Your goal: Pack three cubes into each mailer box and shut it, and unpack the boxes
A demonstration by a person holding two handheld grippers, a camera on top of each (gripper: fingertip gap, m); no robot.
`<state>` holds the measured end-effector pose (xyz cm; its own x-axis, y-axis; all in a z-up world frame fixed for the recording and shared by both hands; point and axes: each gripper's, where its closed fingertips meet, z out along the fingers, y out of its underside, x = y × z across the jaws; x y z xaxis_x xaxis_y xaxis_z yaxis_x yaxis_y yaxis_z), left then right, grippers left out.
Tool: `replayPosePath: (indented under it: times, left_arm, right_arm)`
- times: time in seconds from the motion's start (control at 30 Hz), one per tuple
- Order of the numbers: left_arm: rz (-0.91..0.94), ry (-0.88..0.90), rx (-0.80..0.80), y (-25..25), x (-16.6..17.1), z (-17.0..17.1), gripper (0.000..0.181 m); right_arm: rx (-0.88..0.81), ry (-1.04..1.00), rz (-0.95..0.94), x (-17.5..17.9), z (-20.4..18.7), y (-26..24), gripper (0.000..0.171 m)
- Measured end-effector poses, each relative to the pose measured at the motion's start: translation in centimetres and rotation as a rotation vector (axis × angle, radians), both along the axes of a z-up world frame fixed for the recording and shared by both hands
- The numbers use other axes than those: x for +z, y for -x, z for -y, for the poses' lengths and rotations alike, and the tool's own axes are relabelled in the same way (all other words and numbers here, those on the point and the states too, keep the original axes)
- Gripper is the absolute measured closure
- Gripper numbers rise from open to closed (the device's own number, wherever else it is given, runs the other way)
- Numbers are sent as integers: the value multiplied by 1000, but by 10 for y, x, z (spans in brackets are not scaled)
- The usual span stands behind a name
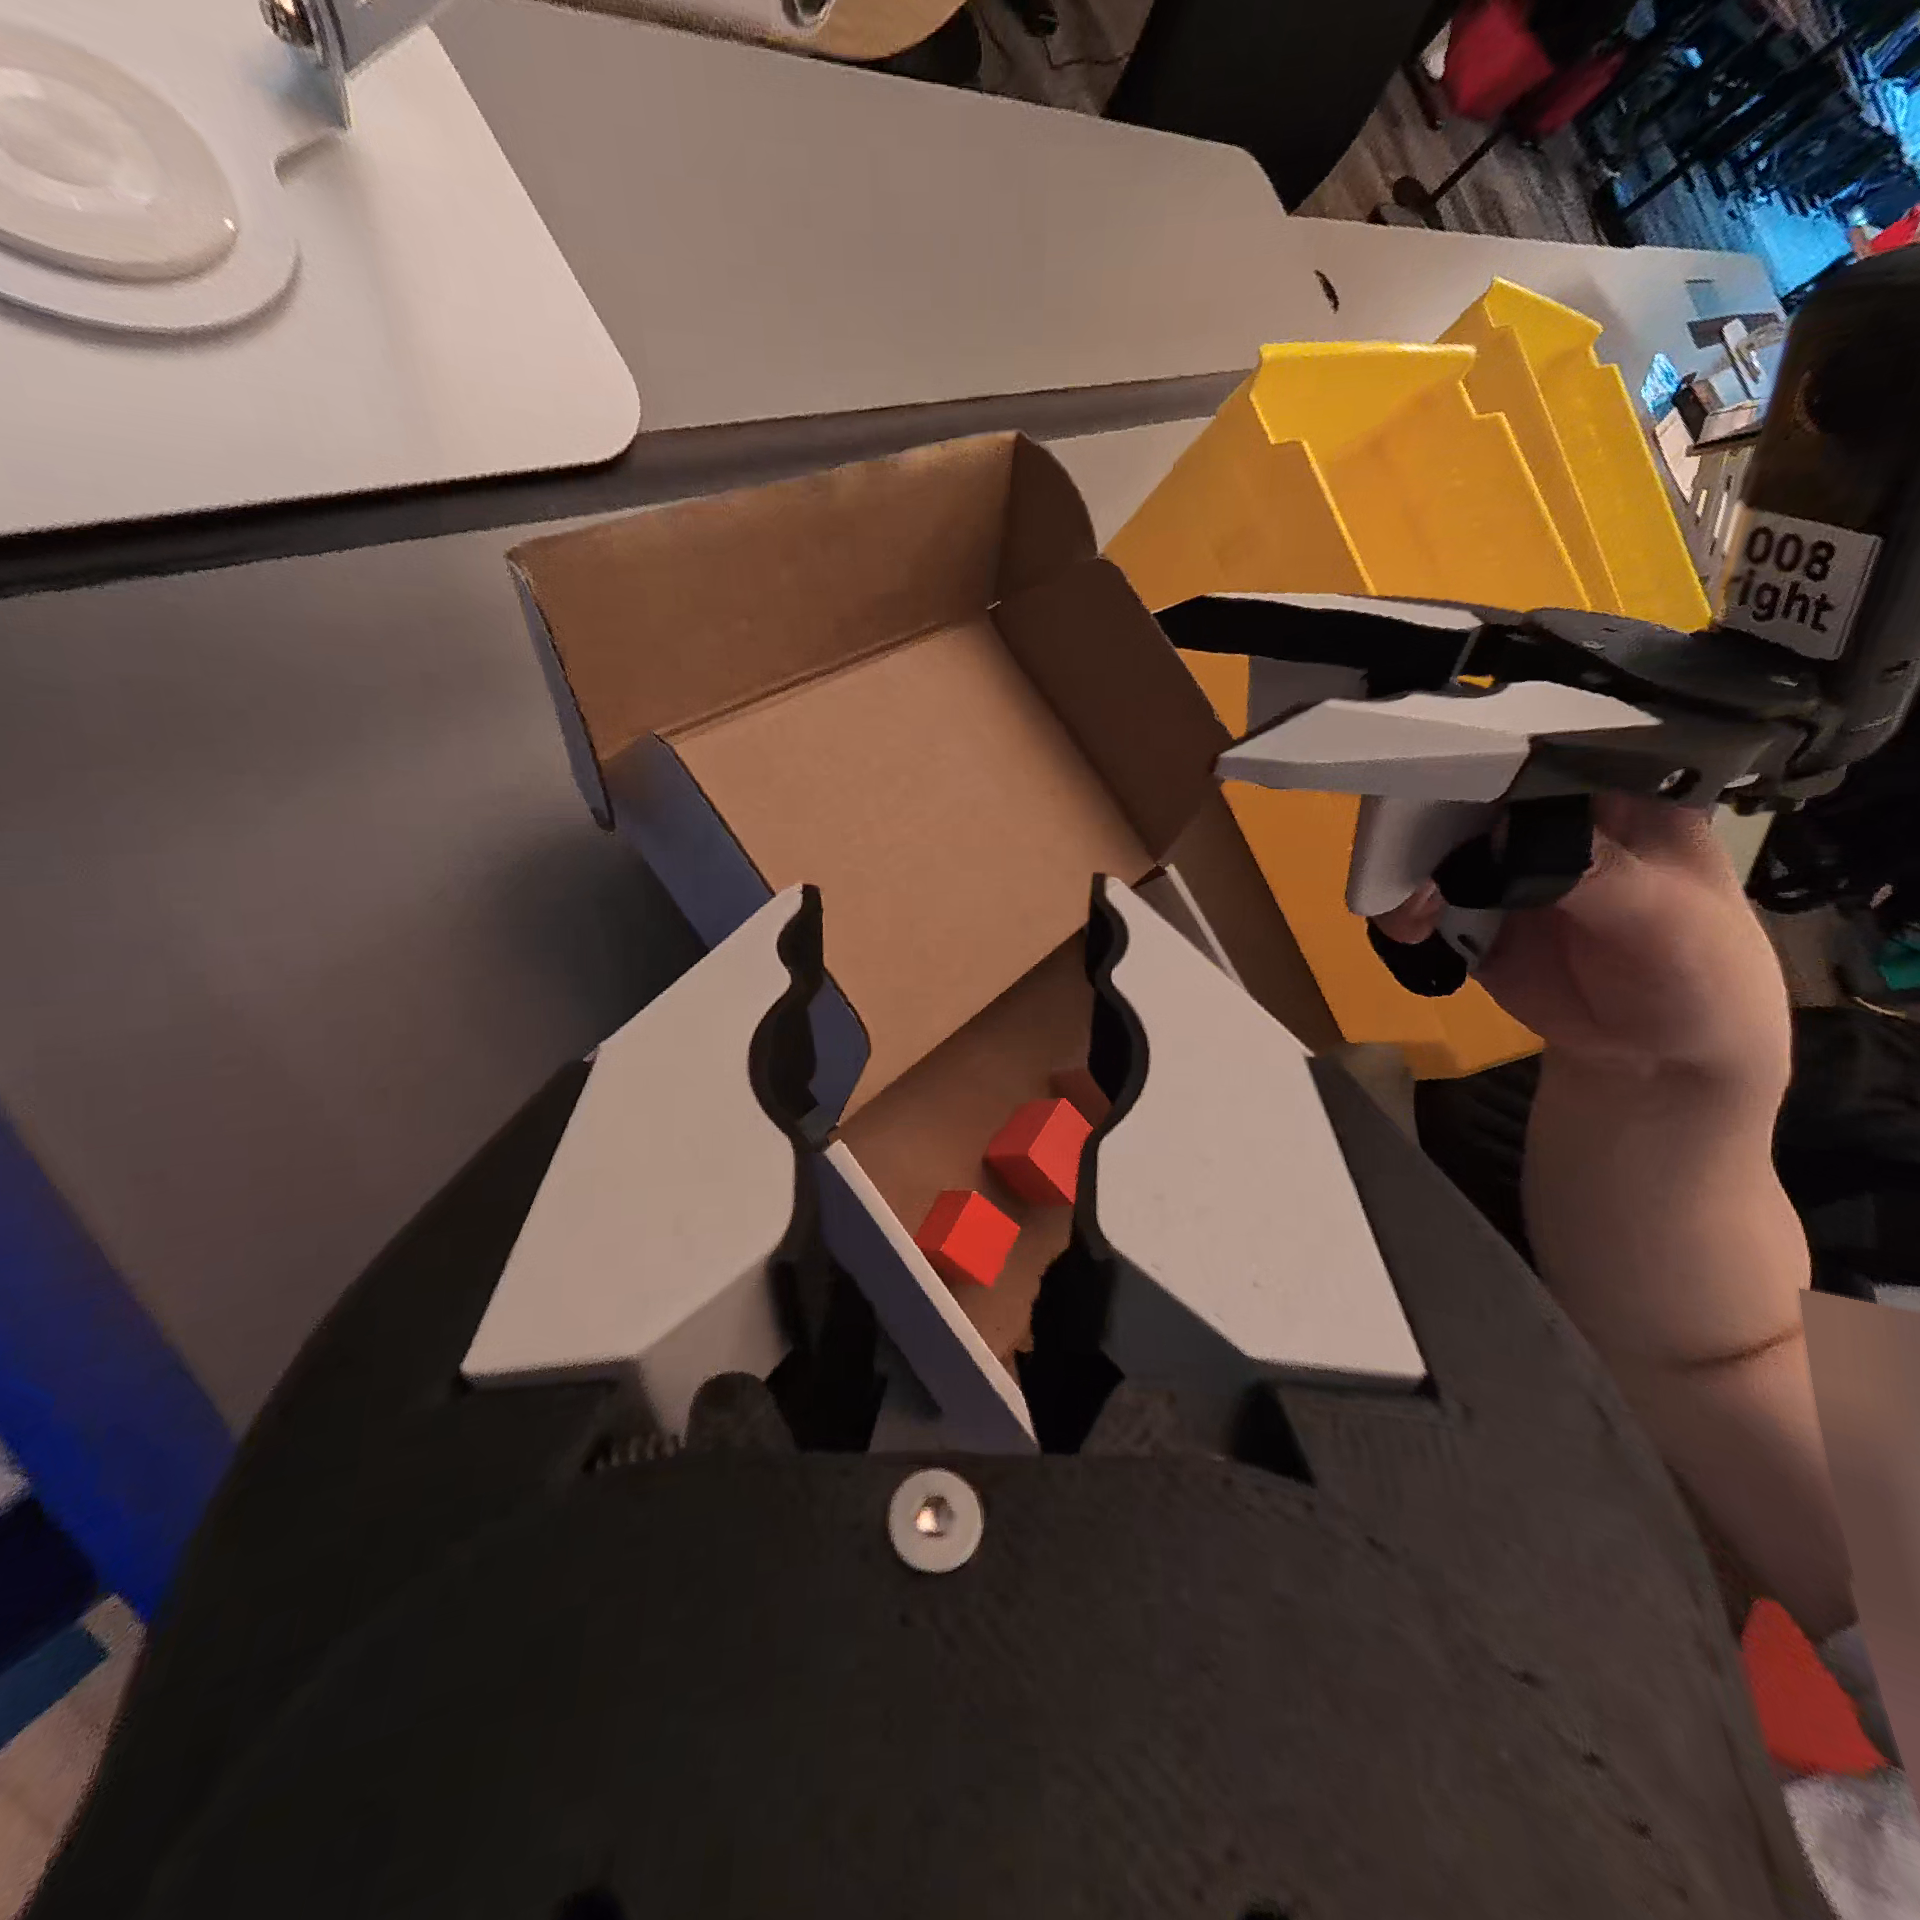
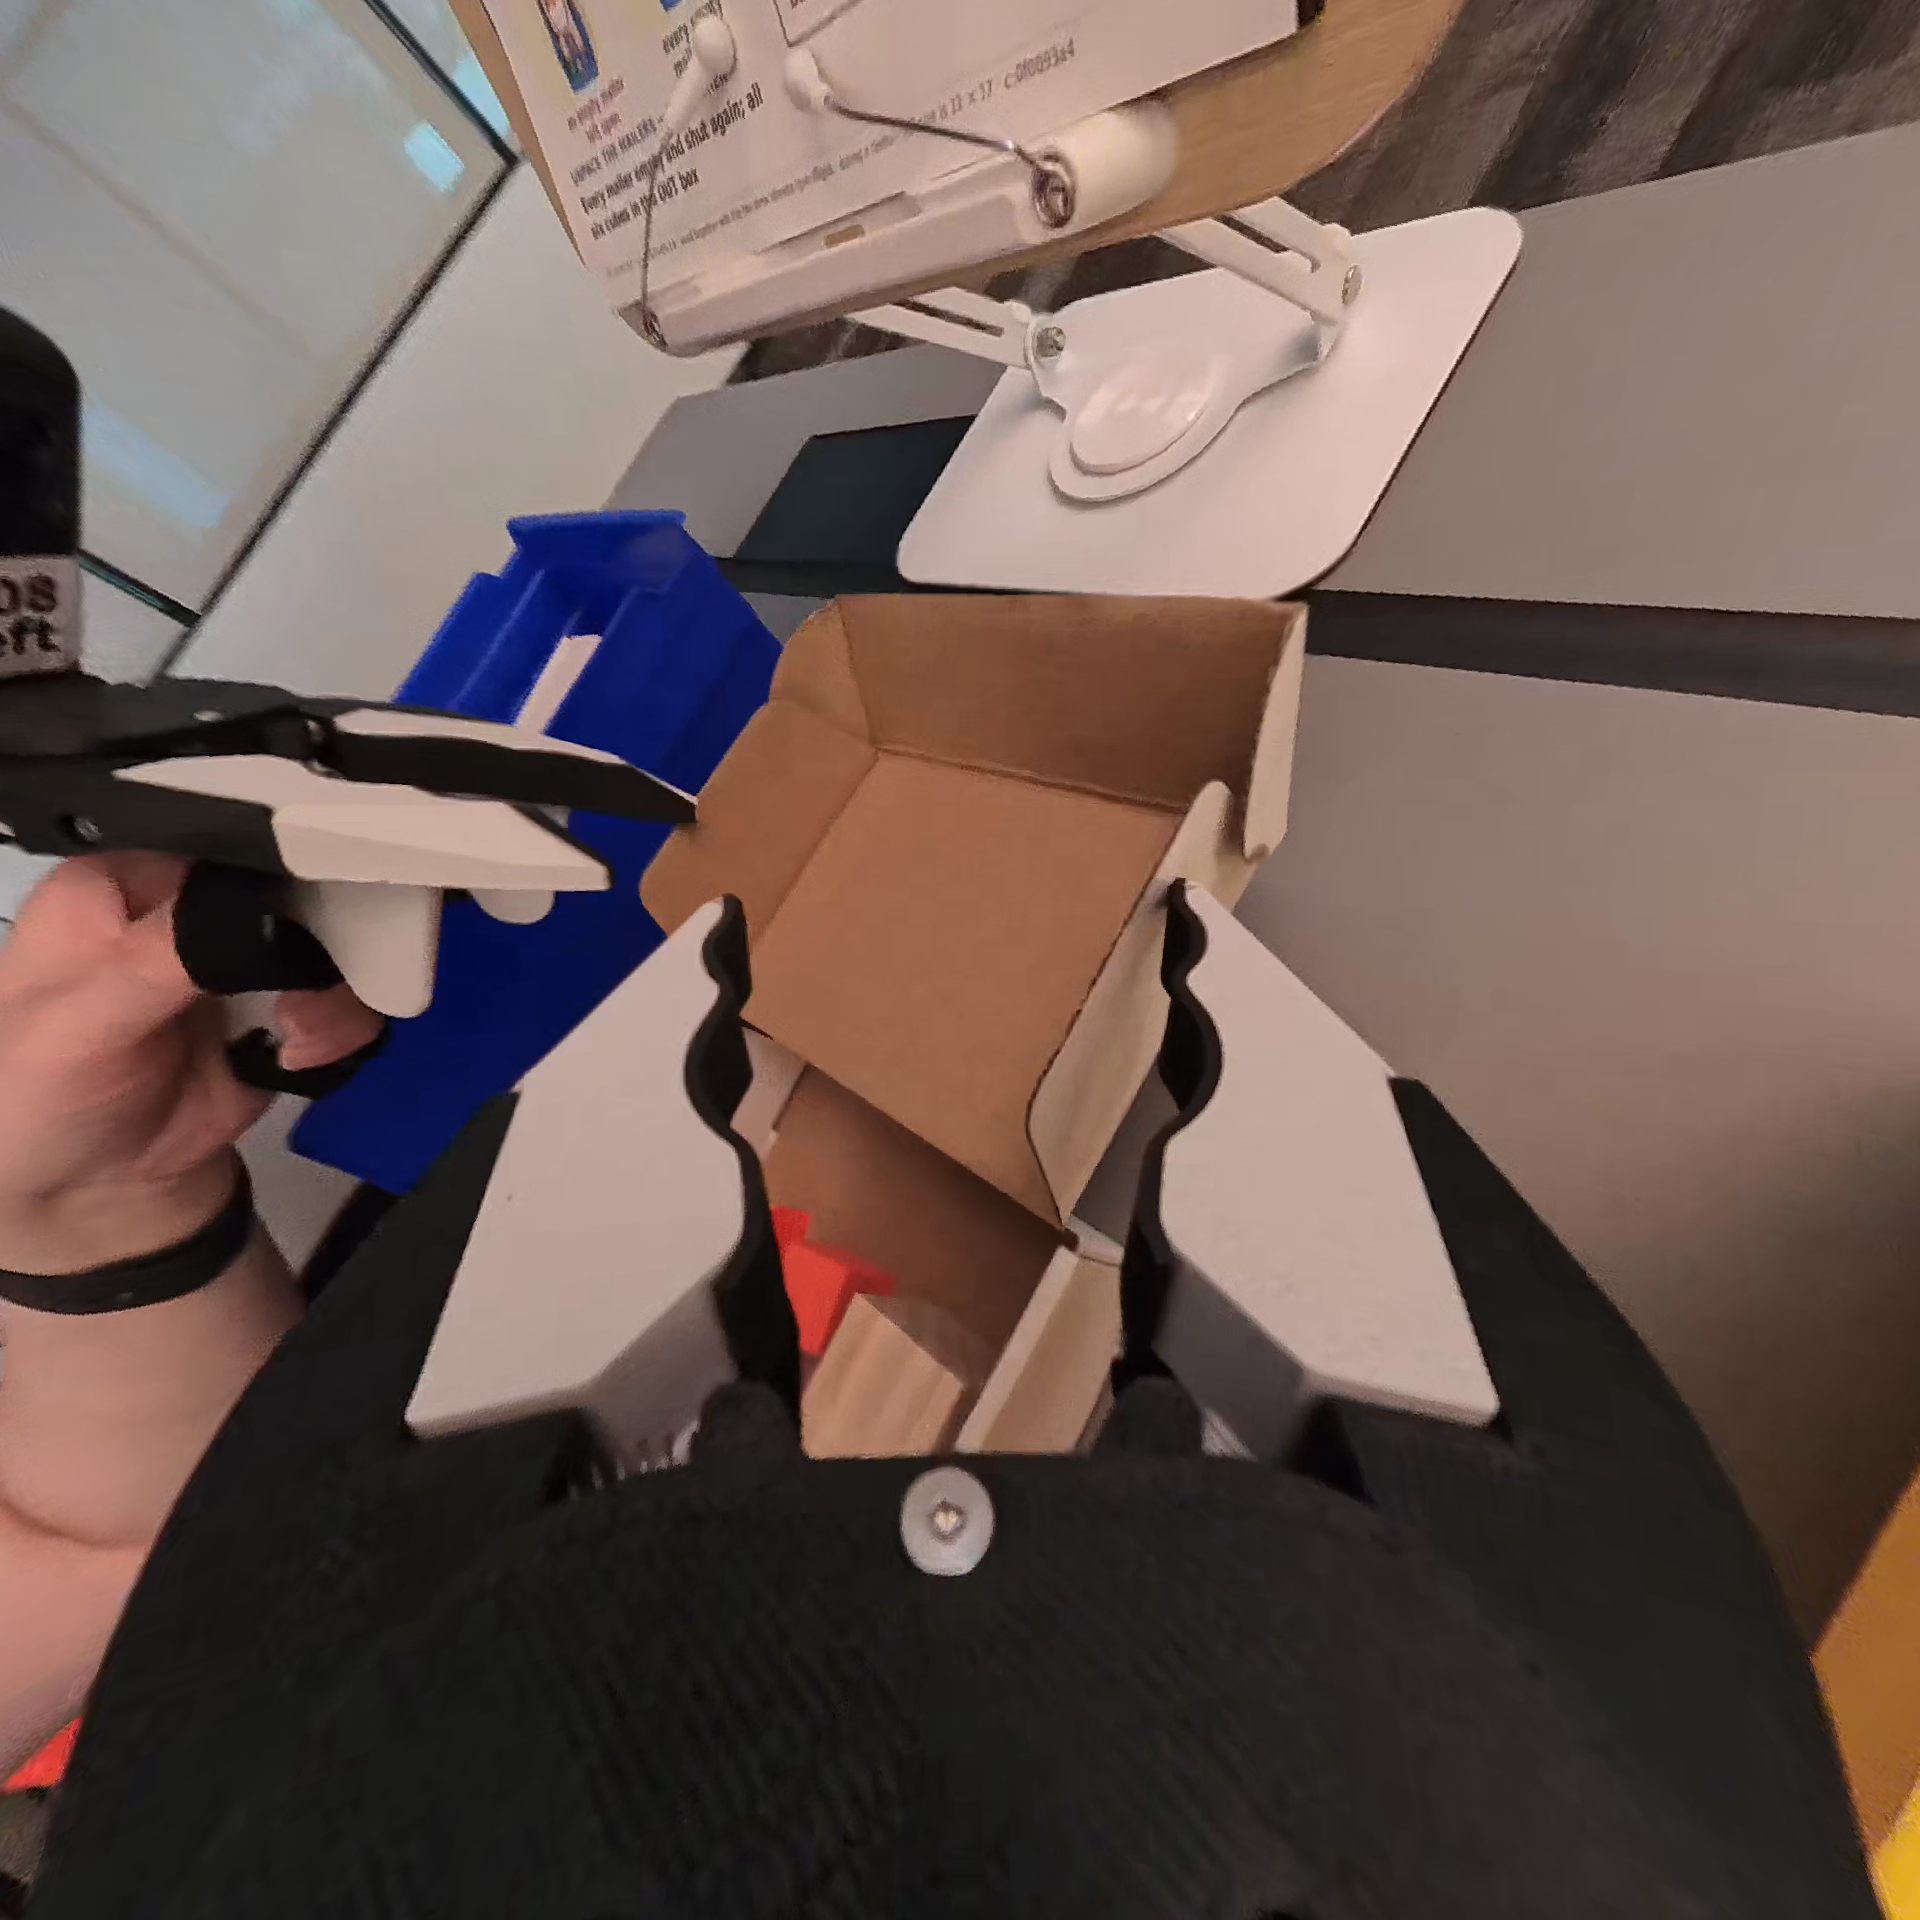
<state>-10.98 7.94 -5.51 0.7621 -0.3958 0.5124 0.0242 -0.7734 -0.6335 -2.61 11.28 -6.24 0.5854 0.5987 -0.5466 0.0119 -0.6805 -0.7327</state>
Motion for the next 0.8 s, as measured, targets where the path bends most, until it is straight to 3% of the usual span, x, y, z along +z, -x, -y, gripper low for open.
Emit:
replayPosePath:
  times: [0.2,0.53,0.8]
  left_arm:
    - [-63,-61,61,19,11,-4,122]
    - [16,102,34,1,-34,-6,112]
    - [50,11,13,-2,-5,-2,98]
  right_arm:
    - [-31,16,-62,5,-5,-5,91]
    - [-10,114,-164,3,0,1,90]
    - [27,64,-195,29,9,2,92]
